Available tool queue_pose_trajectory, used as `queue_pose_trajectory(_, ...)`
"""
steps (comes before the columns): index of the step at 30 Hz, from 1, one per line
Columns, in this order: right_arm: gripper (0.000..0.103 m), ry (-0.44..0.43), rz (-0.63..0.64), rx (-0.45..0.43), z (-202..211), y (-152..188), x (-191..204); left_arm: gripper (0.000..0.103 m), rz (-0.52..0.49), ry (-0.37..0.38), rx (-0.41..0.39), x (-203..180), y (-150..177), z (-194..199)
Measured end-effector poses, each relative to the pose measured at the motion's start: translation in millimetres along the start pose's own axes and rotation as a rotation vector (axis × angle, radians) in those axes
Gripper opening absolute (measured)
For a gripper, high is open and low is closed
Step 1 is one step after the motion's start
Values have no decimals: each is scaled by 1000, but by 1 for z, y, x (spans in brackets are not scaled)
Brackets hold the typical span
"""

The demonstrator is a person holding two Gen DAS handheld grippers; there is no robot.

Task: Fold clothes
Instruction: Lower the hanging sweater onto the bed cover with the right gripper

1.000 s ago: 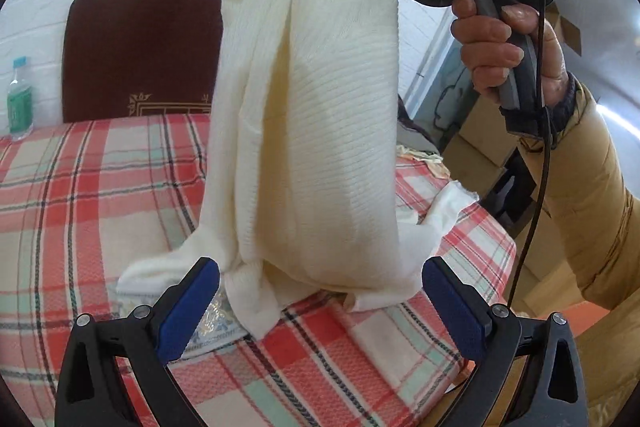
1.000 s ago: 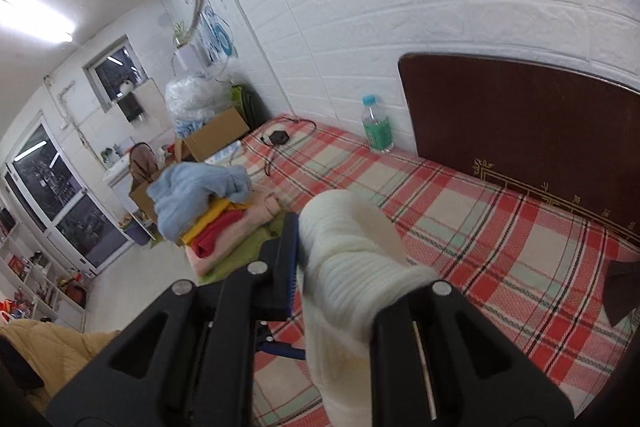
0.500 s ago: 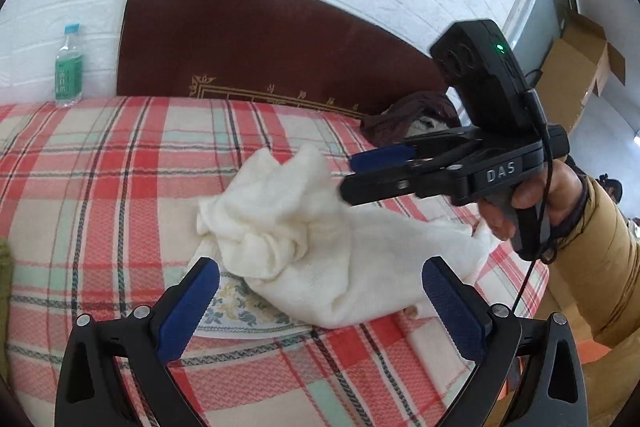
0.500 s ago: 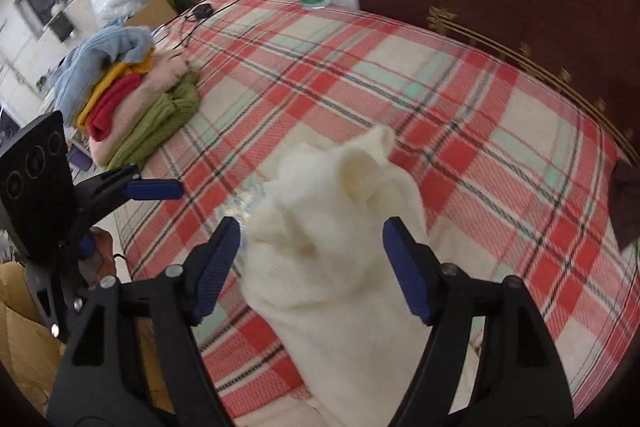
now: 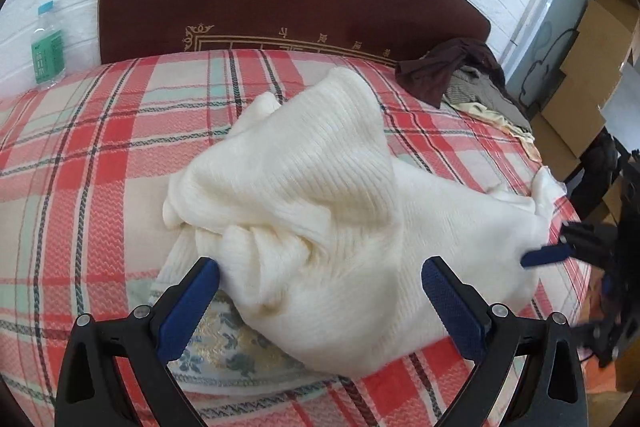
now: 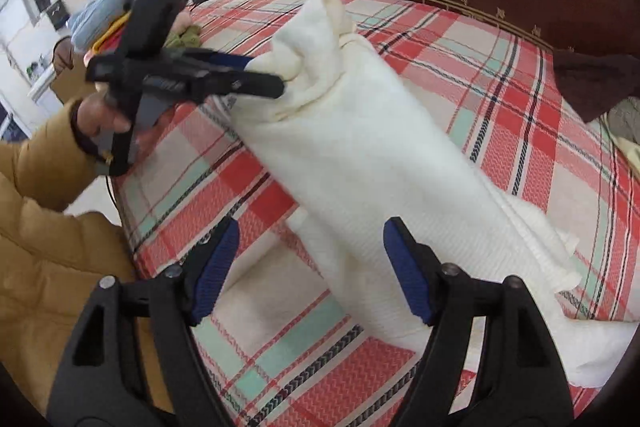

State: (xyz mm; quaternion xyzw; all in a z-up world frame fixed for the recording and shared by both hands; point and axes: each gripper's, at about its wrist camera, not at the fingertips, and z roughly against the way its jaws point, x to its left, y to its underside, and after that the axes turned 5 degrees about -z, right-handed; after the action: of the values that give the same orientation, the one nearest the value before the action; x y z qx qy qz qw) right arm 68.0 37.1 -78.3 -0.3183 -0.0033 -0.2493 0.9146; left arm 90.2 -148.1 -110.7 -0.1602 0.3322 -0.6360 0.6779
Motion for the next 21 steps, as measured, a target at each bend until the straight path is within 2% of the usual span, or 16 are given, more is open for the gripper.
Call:
queue_pose_trajectory(2,75,26,63,1,-9,8,14,97,22,-5,7,4,-6,-7)
queue_pose_trajectory(5,61,68,122,29,-29,16,21,94,66,3,20,10,-13,-11)
queue_pose_trajectory(6,57,109,130,49,-37,18,19,94,73,9,21,11,-13,-10)
queue_pose_trajectory(7,54,140,125,58,-44,20,15,94,78,15,22,12,-13,-8)
queue_pose_trajectory(8,53,132,104,36,-45,20,9,94,83,21,24,12,-13,-7)
queue_pose_trajectory(9,43,130,83,20,-45,20,4,94,88,28,25,12,-13,-5)
queue_pose_trajectory(11,13,155,48,11,-42,18,-5,94,98,40,28,13,-12,-2)
queue_pose_trajectory(12,11,153,30,3,-40,17,-10,94,100,50,31,13,-11,1)
queue_pose_trajectory(14,10,90,-17,-33,-24,14,-19,94,95,67,30,13,-8,11)
queue_pose_trajectory(16,10,10,-92,-108,3,9,-30,94,80,80,23,12,-6,23)
queue_pose_trajectory(19,7,-47,-176,-269,52,-4,-50,95,-17,62,-25,1,-4,49)
queue_pose_trajectory(21,6,-41,-219,-344,76,-13,-66,96,-101,41,-56,-9,-2,65)
